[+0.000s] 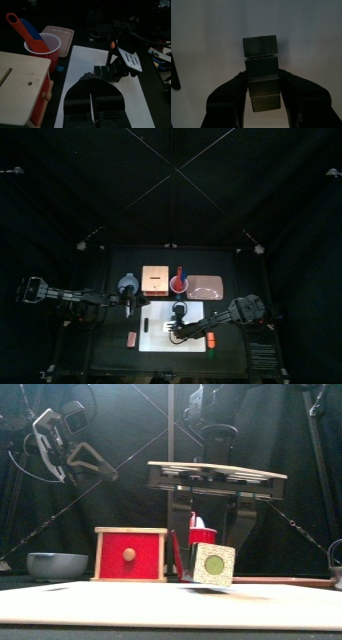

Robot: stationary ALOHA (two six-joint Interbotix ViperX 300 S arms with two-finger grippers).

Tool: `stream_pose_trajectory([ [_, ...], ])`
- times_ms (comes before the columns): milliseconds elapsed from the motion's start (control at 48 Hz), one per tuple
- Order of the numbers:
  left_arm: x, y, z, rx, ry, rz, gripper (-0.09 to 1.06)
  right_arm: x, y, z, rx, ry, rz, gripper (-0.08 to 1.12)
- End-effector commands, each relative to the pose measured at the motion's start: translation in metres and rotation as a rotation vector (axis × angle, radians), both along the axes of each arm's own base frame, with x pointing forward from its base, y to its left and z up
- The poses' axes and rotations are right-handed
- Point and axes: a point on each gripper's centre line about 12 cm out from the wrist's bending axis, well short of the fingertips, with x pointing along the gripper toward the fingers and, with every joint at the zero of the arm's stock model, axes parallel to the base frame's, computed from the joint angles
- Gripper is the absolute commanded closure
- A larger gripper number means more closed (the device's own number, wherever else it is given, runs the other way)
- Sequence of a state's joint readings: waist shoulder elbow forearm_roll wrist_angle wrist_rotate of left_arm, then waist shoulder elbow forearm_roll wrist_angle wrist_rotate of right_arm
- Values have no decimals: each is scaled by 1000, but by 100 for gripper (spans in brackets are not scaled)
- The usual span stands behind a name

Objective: Place sushi on board then cut the sushi with the knife then place the pieces on the plate
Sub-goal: Pick knife at handle with right hand

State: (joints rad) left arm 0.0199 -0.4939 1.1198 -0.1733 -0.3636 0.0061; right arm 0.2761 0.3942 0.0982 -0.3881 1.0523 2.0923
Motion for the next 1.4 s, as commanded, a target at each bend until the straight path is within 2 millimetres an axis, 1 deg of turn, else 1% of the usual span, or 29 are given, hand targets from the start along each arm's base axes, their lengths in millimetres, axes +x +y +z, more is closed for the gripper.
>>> stream_pose_trajectory([
  [21,0,1,3,-1,-12,6,100,4,-1,18,16,-29,-13,43],
  [125,-3,2,1,-3,-9,9,100,2,-1,16,19,-17,-14,36],
  [271,-4,1,2,-5,-14,8,100,2,-1,16,20,-20,-13,19],
  [396,-5,2,1,-4,-11,9,100,3,0,17,21,-23,-13,9],
  [604,-5,3,1,-3,-12,13,100,4,1,21,20,-29,-4,9],
  [771,-6,4,1,-5,-9,19,100,3,0,29,15,-39,18,9],
  [1000,-6,4,0,-5,-8,20,100,-3,-5,49,-11,-60,84,9],
  [1167,-7,4,0,-5,-8,20,100,-16,-11,67,-27,-57,182,9],
  [1229,-6,4,0,-2,-6,17,100,-22,-15,74,-35,-53,223,9],
  [1375,-7,4,1,-9,-11,20,100,-37,-37,96,-55,-49,311,9],
  [1396,-6,4,1,-9,-14,20,100,-40,-42,102,-60,-50,333,9],
])
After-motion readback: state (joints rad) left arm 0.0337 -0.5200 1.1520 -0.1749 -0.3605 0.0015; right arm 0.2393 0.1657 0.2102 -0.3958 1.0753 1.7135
